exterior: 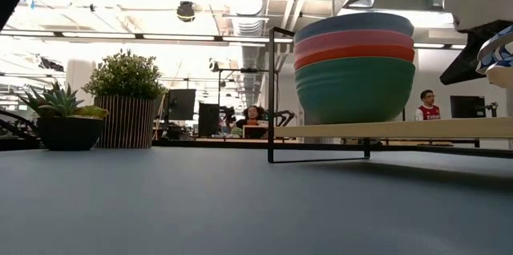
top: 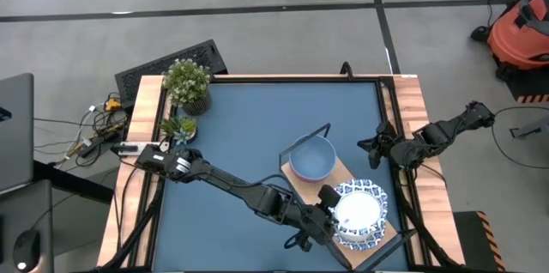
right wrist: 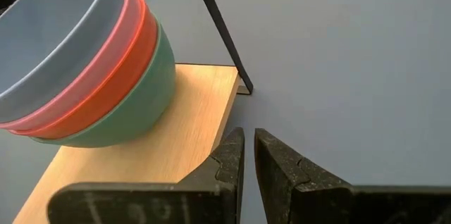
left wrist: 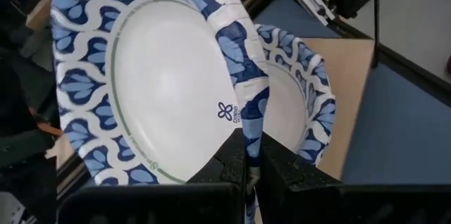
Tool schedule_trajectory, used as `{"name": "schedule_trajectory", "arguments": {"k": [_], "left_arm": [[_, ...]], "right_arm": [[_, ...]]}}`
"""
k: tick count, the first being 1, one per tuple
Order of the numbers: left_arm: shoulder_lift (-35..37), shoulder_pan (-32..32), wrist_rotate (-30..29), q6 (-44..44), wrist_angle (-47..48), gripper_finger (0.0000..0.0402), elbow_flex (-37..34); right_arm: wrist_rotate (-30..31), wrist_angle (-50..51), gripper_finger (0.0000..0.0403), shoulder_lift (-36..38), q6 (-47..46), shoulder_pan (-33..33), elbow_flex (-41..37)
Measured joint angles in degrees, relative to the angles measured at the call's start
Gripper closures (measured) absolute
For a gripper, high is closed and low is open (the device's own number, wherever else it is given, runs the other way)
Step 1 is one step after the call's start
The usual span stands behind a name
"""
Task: Place and stack bowls onto a shelf
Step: Stack the white bowl on top of the white bowl on the shelf
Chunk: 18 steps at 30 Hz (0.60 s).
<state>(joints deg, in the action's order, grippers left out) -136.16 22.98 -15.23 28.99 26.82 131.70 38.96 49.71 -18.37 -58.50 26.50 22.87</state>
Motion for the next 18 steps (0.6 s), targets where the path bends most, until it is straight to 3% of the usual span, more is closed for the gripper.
{"name": "schedule_trajectory", "arguments": {"k": [18], "left_arm": [[0.00,-1.09,1.16,4.81,1.58,0.0401,-0.02]], "right_arm": [[0.00,0.00,0.0340,0.00,-0.04,0.00,0.00]]}}
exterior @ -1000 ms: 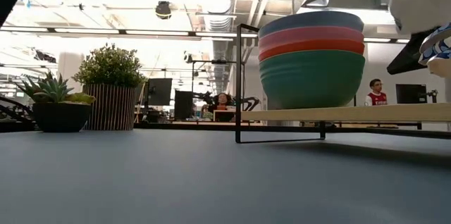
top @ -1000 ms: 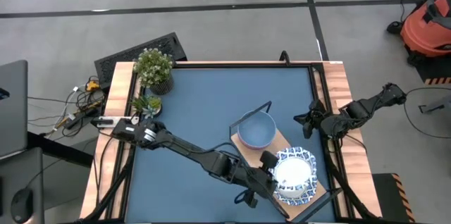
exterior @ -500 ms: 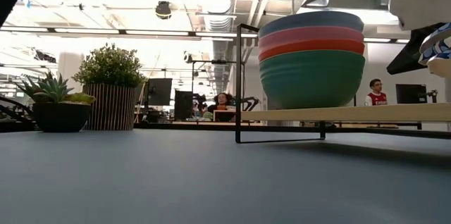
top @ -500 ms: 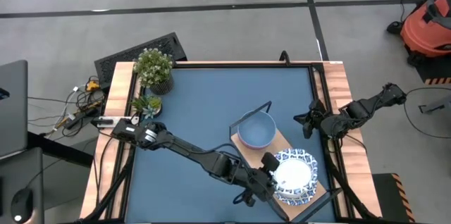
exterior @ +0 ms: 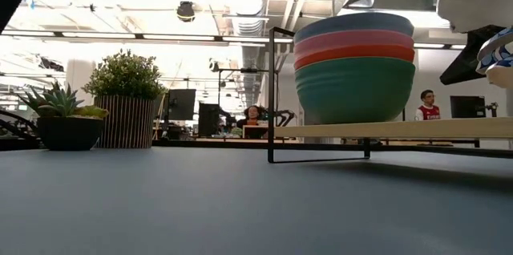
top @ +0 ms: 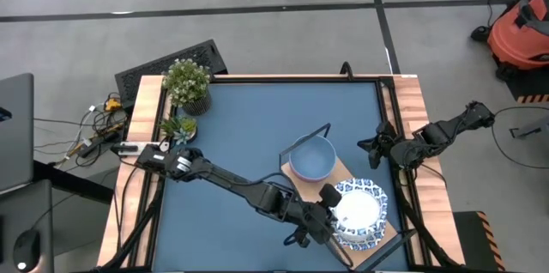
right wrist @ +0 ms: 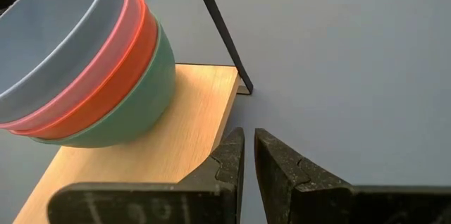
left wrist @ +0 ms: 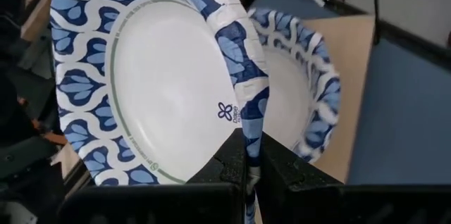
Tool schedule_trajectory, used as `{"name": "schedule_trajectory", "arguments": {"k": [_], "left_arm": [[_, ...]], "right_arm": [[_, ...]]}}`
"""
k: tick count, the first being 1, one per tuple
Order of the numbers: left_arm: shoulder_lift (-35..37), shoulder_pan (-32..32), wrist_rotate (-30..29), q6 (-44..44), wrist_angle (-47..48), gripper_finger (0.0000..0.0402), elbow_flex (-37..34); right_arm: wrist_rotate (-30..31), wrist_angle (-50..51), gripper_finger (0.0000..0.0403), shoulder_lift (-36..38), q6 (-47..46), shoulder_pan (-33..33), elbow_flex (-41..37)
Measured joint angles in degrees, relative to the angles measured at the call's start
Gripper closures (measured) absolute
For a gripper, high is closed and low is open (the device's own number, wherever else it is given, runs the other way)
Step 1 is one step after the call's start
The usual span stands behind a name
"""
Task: Place and stack bowls onto a shelf
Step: Stack the white bowl on top of the white bowl on the shelf
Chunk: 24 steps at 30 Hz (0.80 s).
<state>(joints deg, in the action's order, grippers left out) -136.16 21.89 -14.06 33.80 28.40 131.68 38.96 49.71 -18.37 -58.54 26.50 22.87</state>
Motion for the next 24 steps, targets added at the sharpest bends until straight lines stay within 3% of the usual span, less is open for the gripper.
{"name": "schedule_trajectory", "arguments": {"k": [24], "left_arm": [[-1.92,0.13,-1.25,9.78,1.58,0.0401,-0.11]], "right_arm": [[0.12,0.03,0.0340,0.02,0.02,-0.01,-0.02]]}}
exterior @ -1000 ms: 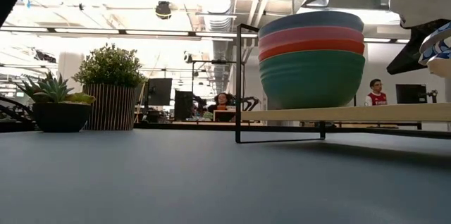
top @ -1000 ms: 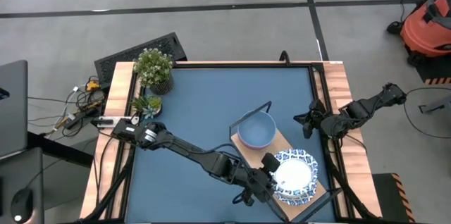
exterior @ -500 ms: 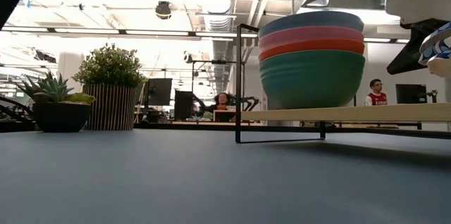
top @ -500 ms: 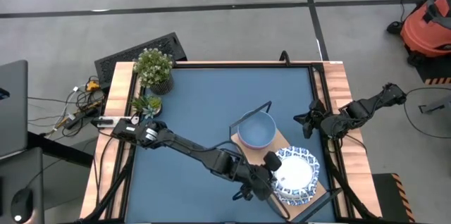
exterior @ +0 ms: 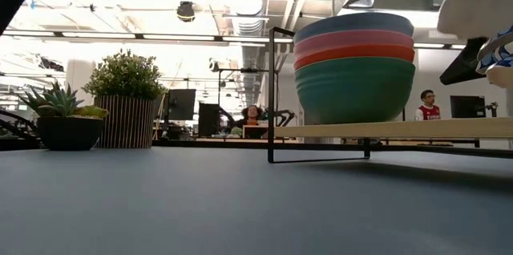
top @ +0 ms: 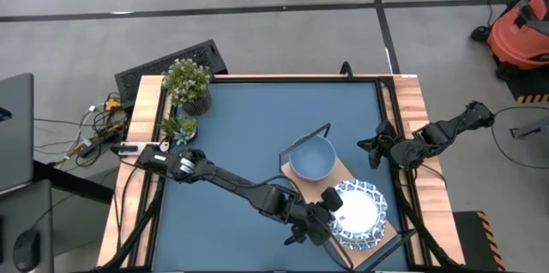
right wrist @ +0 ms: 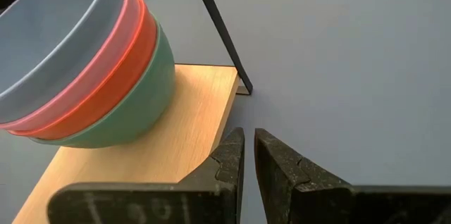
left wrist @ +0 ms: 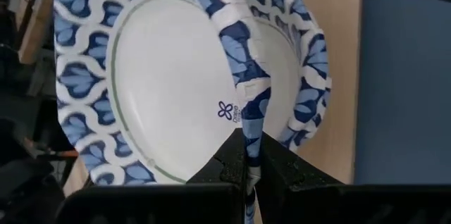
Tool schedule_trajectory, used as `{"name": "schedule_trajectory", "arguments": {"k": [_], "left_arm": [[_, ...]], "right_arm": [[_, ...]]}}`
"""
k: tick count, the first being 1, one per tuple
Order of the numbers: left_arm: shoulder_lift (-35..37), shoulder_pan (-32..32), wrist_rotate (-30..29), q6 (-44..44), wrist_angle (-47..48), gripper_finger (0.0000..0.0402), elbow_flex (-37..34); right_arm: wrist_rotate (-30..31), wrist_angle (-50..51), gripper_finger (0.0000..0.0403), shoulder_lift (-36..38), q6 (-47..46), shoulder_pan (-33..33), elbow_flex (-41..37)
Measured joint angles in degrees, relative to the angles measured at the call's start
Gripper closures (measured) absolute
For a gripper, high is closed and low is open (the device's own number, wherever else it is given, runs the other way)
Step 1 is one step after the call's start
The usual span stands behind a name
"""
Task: Place and stack bowls onto a shelf
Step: Stack the white bowl on top of the white bowl on the shelf, then return to Home Position
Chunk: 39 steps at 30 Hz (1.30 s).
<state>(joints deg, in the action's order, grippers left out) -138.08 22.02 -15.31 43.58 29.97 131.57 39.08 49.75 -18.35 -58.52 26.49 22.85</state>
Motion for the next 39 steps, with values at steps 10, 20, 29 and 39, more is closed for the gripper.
{"name": "schedule_trajectory", "arguments": {"k": [10,20,29,39], "left_arm": [[0.00,0.02,1.12,1.30,-0.27,0.0357,0.00],[0.01,0.00,-3.18,-0.52,-1.46,0.0288,0.00],[1.39,0.31,-3.64,-11.19,0.11,0.0275,3.58],[2.83,0.28,0.39,-34.82,6.18,0.0275,3.37]], "right_arm": [[-0.01,0.01,0.0340,0.00,0.00,-0.01,0.00],[-0.01,-0.01,0.0340,0.00,0.00,0.01,-0.02],[-0.02,0.03,0.0340,-0.02,0.02,0.01,-0.02],[-0.06,-0.34,0.0340,-0.02,0.00,0.01,-0.04]]}}
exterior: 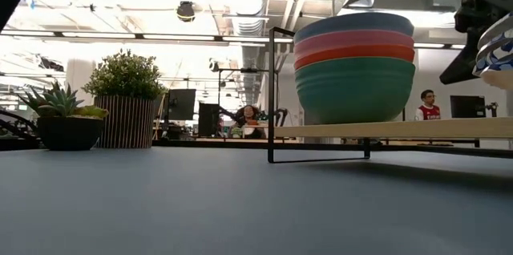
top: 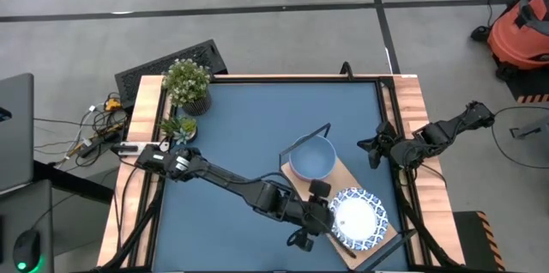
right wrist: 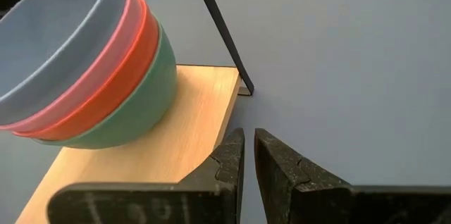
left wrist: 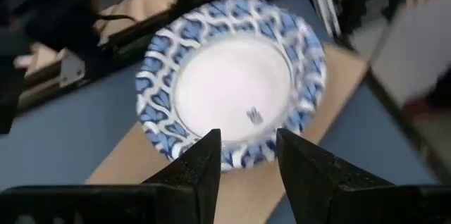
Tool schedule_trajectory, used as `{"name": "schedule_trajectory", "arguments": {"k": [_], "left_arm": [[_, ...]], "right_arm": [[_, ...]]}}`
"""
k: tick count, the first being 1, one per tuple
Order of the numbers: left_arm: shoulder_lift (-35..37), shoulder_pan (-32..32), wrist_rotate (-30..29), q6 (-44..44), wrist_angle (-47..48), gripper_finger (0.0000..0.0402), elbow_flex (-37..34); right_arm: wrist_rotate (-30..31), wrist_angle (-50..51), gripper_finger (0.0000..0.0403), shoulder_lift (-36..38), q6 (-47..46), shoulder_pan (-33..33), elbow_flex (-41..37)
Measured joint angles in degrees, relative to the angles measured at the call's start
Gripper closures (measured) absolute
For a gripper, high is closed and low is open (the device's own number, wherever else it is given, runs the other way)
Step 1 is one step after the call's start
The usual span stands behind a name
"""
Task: Place and stack bowls onto a shelf
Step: Return to Home Position
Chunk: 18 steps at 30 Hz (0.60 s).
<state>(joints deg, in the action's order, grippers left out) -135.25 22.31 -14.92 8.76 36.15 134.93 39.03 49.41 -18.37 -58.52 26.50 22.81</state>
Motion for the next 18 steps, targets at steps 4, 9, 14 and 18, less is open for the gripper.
{"name": "schedule_trajectory", "arguments": {"k": [4,9,14,18], "left_arm": [[2.31,-0.17,-2.34,-6.86,-1.21,0.0276,0.00],[8.53,-0.15,-10.25,-10.85,3.31,0.0276,0.07],[14.79,-0.17,-13.05,-13.84,4.69,0.0276,0.07],[19.34,-0.26,-13.94,-13.03,4.25,0.0276,0.15]], "right_arm": [[0.01,-2.23,0.0340,0.02,0.55,0.00,0.00],[0.00,-8.81,0.0340,0.04,7.53,0.00,0.60],[1.59,-14.08,0.0340,0.05,20.06,0.00,7.42],[2.63,-14.40,0.0340,0.06,32.29,0.00,16.33]]}}
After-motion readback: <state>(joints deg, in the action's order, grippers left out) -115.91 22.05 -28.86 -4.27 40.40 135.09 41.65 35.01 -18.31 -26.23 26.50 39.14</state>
